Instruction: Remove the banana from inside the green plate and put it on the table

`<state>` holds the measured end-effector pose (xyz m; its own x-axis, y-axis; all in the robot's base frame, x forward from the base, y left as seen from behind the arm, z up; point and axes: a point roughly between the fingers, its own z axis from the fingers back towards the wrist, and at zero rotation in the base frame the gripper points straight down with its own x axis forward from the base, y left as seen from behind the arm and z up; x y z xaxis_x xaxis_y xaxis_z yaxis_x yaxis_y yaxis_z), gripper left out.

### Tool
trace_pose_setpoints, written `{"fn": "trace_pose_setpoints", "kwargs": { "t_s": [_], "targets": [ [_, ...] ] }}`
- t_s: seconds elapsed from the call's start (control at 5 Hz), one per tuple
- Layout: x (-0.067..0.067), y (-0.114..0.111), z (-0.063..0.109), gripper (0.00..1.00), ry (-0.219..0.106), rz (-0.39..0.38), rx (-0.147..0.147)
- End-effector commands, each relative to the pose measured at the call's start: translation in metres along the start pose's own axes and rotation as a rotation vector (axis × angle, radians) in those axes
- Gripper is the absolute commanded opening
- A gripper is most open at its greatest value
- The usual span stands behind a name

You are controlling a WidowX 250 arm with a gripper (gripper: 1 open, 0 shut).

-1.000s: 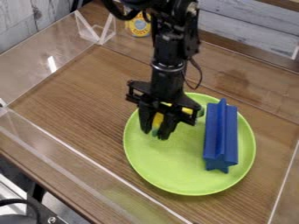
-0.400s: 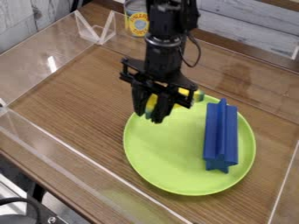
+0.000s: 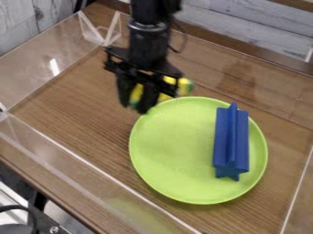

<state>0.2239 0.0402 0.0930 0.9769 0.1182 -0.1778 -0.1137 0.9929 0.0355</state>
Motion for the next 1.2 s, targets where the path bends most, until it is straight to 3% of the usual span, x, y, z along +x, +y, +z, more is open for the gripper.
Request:
{"fn": "trace_pose_setpoints", "kwargs": {
  "t_s": [0.0,0.2,1.0],
  "targets": [
    [-0.001,0.028,0.012,0.00,-0.064,0.021,0.005],
    [-0.005,0.049,0.006,0.00,-0.066,0.026,0.011],
    [-0.008,0.062,-0.023,0.00,-0.054,0.019,0.024]
  ]
}}
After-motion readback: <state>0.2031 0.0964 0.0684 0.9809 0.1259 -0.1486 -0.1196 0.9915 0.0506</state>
